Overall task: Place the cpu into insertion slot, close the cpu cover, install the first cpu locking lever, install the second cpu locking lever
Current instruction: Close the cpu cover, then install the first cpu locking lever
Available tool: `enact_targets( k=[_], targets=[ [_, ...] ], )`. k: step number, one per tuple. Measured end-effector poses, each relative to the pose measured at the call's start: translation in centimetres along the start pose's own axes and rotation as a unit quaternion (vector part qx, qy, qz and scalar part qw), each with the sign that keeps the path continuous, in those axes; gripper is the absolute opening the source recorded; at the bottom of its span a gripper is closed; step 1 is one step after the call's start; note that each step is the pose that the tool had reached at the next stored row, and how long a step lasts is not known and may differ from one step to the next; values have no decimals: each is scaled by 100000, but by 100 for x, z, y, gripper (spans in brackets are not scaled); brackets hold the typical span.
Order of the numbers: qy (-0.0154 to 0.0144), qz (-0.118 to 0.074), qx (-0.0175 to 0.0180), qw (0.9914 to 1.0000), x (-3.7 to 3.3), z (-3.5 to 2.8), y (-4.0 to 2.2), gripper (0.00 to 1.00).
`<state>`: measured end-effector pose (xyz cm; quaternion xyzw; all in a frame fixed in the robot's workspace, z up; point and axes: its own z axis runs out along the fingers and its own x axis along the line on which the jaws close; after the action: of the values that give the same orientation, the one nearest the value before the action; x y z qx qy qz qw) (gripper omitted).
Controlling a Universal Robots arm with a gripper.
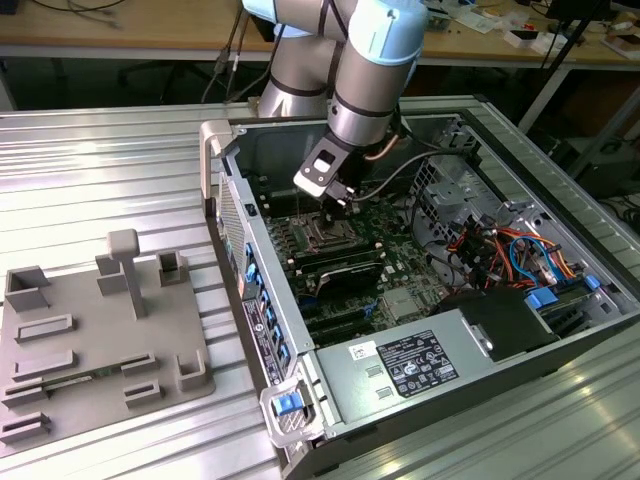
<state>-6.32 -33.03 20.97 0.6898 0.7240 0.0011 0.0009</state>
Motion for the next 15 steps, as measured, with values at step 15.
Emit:
enact_targets(
  k=[15],
  targets=[
    [-4, -1, 0, 100000, 0, -9, 17, 11]
  ],
)
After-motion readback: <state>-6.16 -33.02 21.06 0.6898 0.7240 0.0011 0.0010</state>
